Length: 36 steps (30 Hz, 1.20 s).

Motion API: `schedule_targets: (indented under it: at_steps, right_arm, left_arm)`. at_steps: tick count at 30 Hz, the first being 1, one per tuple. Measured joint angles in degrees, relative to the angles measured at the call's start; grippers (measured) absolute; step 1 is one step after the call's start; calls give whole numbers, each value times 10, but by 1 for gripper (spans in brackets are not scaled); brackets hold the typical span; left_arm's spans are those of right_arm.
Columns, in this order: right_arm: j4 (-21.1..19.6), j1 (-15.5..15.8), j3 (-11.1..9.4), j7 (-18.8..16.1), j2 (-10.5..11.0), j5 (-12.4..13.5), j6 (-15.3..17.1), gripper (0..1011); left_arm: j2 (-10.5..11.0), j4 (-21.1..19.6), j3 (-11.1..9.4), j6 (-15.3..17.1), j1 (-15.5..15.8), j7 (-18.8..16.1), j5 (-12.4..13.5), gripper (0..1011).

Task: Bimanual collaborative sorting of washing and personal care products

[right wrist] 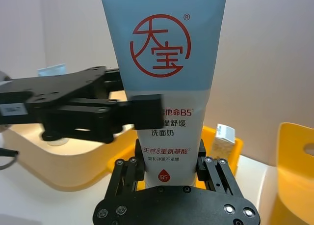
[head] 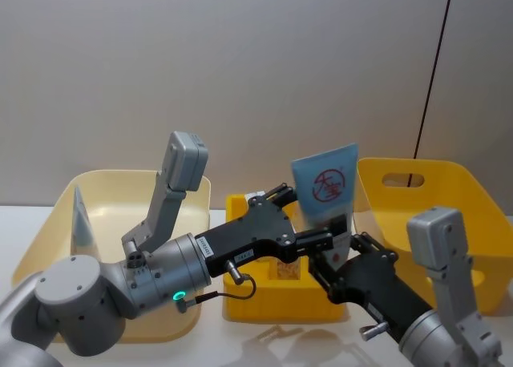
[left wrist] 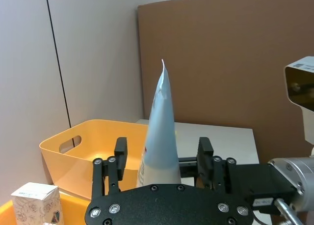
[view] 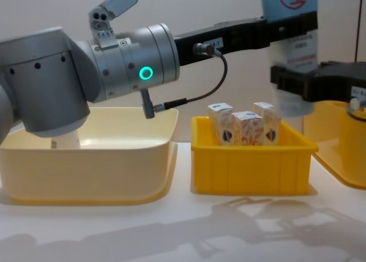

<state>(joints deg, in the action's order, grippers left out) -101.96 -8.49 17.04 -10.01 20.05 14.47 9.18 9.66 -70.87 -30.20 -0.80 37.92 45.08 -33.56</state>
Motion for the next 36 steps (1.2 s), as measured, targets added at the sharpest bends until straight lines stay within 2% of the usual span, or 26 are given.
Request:
schedule_targets:
  at_steps: [5, 14, 26, 36]
  right_arm:
    - [7, -1, -14, 10, 0, -4, 1, 535]
    - [38, -18, -43, 30, -2, -15, -19, 515]
    - [121, -77, -78, 59, -12, -36, -77, 515]
    - [170, -110, -95, 85, -21, -55, -80, 515]
  left_arm:
    - [0, 0, 0, 0, 0, 0, 0, 1001]
    - [0, 0, 0, 0, 0, 0, 0, 1002]
    - [0, 0, 0, 0, 0, 0, 0, 1002]
    - [0, 0, 0, 0, 0, 0, 0, 1002]
